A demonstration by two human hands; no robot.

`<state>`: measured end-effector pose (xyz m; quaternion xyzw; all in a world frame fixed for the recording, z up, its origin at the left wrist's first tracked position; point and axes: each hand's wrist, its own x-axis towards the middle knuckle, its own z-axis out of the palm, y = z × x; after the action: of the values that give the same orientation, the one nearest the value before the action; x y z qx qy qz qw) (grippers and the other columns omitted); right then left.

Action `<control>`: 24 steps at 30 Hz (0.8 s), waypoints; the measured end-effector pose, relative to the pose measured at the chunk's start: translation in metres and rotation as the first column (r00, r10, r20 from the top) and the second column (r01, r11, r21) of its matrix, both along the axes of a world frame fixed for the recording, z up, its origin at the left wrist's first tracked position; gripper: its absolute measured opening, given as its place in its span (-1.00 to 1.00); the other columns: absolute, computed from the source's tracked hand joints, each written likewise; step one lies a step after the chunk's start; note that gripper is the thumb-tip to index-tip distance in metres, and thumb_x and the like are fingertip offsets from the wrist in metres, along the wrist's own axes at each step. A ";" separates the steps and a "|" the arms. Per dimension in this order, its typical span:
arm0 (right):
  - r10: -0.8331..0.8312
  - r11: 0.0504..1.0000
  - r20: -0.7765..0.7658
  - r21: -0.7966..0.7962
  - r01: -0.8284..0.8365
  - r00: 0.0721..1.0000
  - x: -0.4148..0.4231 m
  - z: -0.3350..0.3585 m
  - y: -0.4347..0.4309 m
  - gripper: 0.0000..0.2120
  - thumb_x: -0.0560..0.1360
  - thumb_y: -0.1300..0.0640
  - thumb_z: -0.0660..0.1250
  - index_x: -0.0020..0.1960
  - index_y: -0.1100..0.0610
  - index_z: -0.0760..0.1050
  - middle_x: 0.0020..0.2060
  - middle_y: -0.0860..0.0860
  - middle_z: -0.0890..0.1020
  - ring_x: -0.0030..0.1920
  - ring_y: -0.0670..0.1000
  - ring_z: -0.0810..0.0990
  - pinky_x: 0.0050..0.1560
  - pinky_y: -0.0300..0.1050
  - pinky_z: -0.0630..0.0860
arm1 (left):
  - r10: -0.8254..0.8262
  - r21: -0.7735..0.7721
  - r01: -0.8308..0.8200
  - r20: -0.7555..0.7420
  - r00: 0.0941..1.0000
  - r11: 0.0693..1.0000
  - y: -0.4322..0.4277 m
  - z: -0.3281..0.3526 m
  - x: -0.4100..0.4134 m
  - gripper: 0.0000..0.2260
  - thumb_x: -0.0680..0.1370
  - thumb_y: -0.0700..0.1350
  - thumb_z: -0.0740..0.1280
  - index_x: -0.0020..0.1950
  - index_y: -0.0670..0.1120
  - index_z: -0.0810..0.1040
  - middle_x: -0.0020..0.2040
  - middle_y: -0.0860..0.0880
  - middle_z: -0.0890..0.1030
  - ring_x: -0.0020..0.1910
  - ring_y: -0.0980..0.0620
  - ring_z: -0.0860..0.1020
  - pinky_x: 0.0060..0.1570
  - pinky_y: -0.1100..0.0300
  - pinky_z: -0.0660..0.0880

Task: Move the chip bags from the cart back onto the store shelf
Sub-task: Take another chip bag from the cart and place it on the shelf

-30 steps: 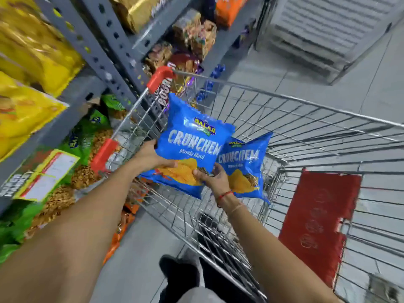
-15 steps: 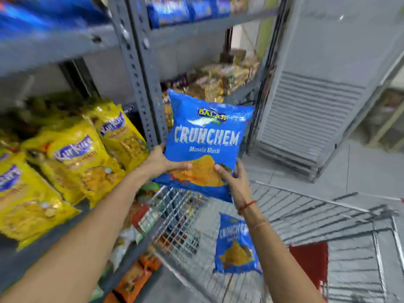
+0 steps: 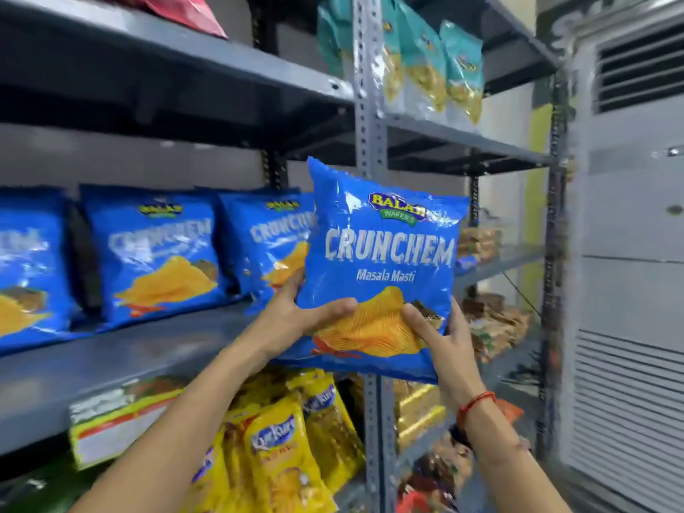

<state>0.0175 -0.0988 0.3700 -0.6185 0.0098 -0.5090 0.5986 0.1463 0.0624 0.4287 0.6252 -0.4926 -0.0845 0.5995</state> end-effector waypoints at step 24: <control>0.353 0.906 -0.335 -0.111 -0.408 0.874 0.237 0.058 0.108 -0.03 0.24 -0.29 0.46 0.48 0.06 0.15 0.45 -0.05 0.30 0.45 0.02 0.28 0.45 0.11 0.28 | 0.555 0.157 -0.532 -0.267 0.788 0.832 0.165 0.009 0.145 -0.11 -0.06 0.19 0.63 0.19 -0.11 0.49 0.10 -0.08 0.65 0.01 -0.04 0.63 0.13 0.01 0.54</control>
<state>0.2545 0.0092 0.4276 -0.7305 -0.0651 -0.2772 0.6207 0.2912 0.2273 0.4382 0.7416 -0.1912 -0.0207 0.6427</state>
